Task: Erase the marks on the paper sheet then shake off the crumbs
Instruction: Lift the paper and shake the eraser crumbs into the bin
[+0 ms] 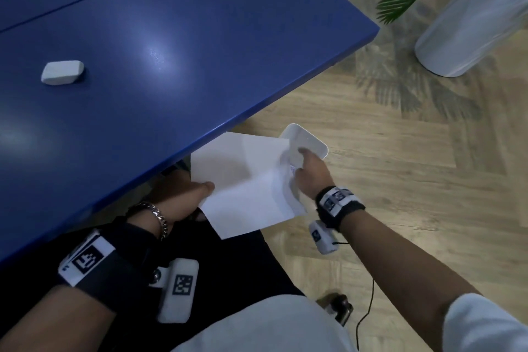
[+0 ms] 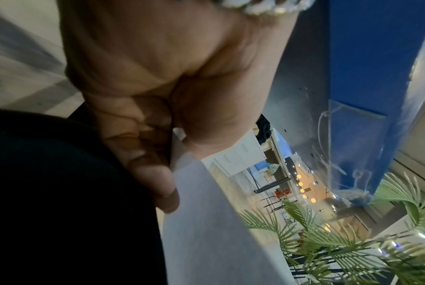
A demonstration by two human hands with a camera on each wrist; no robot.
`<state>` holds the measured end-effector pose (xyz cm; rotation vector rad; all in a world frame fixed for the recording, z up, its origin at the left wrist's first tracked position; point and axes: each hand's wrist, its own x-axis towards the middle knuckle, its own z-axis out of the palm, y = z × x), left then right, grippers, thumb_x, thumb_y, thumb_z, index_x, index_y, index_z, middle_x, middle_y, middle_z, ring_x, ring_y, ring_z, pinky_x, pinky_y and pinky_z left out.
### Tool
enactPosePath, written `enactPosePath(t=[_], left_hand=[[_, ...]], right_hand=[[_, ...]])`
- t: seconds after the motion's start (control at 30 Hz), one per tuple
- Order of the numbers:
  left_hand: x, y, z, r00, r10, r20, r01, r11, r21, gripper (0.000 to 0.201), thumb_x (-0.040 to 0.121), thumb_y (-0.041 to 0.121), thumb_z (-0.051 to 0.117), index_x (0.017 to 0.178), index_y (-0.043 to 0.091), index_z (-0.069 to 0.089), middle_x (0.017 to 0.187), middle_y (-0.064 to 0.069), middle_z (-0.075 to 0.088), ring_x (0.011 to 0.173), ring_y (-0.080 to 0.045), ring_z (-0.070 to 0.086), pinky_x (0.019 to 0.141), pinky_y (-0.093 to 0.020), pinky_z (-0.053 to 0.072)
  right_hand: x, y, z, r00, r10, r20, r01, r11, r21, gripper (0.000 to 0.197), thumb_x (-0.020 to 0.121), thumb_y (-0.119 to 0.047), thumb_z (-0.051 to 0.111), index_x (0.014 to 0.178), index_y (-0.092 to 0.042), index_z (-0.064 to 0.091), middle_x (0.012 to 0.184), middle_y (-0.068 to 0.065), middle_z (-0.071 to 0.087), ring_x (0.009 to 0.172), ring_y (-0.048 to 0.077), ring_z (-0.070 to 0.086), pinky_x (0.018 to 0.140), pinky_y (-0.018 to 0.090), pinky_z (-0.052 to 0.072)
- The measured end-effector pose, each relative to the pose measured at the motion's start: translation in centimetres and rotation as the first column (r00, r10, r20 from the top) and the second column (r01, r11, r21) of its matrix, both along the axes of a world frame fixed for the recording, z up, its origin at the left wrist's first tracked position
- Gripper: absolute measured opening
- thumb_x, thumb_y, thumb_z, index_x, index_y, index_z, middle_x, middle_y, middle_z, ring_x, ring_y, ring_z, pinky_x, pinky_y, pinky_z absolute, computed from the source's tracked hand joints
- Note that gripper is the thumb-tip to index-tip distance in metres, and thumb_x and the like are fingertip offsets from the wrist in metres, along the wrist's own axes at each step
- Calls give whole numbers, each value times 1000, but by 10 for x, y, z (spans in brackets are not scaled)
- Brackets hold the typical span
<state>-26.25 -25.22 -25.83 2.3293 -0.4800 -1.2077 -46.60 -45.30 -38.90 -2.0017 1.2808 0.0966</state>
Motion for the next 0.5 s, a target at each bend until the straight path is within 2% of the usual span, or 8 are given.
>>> enactPosePath(t=[0.03, 0.1, 0.17, 0.27, 0.33, 0.4, 0.43, 0.5], left_hand=[[-2, -2, 0, 1000, 14, -28, -14, 1000, -6, 24, 95, 25, 69, 97, 3, 76, 85, -11, 80, 71, -27, 76, 55, -25, 57], [-3, -7, -1, 993, 53, -102, -56, 998, -34, 25, 90, 26, 73, 95, 2, 76, 84, -15, 79, 68, -29, 74, 55, -28, 56], [-4, -9, -1, 986, 82, -145, -91, 995, -53, 22, 87, 22, 72, 92, 0, 74, 82, -20, 77, 63, -27, 70, 54, -30, 53], [-4, -5, -3, 973, 123, -194, -141, 987, -82, 11, 96, 7, 64, 96, 3, 74, 83, -17, 77, 69, -24, 72, 53, -26, 54], [-6, 0, -2, 943, 196, -270, -232, 967, -108, 13, 102, 9, 63, 110, 7, 73, 101, -14, 79, 86, -27, 74, 55, -27, 58], [-5, 6, -4, 932, 233, -277, -276, 952, -130, 16, 103, 12, 63, 115, 6, 72, 111, -17, 78, 101, -37, 74, 77, -39, 63], [-4, 8, -5, 936, 227, -269, -271, 953, -138, 18, 102, 16, 66, 115, 7, 73, 112, -16, 78, 105, -39, 73, 92, -46, 60], [-1, 13, -7, 936, 212, -281, -264, 951, -161, 20, 97, 23, 72, 112, 10, 76, 109, -10, 80, 107, -37, 74, 107, -55, 52]], right_hand=[[13, 14, 14, 989, 58, 139, -36, 987, -154, 49, 101, -11, 53, 149, -1, 50, 149, 21, 56, 138, 38, 53, 116, 40, 37], [43, 50, 41, 884, 364, 293, -261, 904, -338, 58, 106, -26, 52, 157, 0, 39, 161, 23, 43, 150, 39, 38, 124, 41, 25], [67, 80, 56, 733, 571, 368, -492, 820, -292, 66, 111, -40, 40, 167, -14, 17, 175, 11, 17, 163, 30, 12, 131, 40, 10], [73, 93, 50, 698, 573, 429, -583, 803, -124, 60, 113, -45, 25, 166, -39, -1, 178, -6, -2, 164, 19, -5, 130, 40, 0], [56, 78, 17, 768, 609, 200, -590, 793, -150, 58, 111, -52, 17, 167, -41, 3, 178, -4, 0, 164, 26, 0, 128, 51, 2], [27, 46, -28, 809, 553, -200, -585, 793, -172, 62, 108, -57, 16, 167, -38, 12, 177, 1, 6, 163, 36, 5, 125, 66, 3], [9, 31, -45, 786, 482, -387, -571, 806, -155, 63, 107, -57, 22, 166, -34, 17, 177, 3, 8, 162, 39, 6, 123, 71, 2], [-19, 4, -58, 753, 350, -557, -495, 859, -131, 63, 105, -49, 37, 161, -22, 30, 173, 13, 13, 160, 43, 8, 124, 73, 4]])
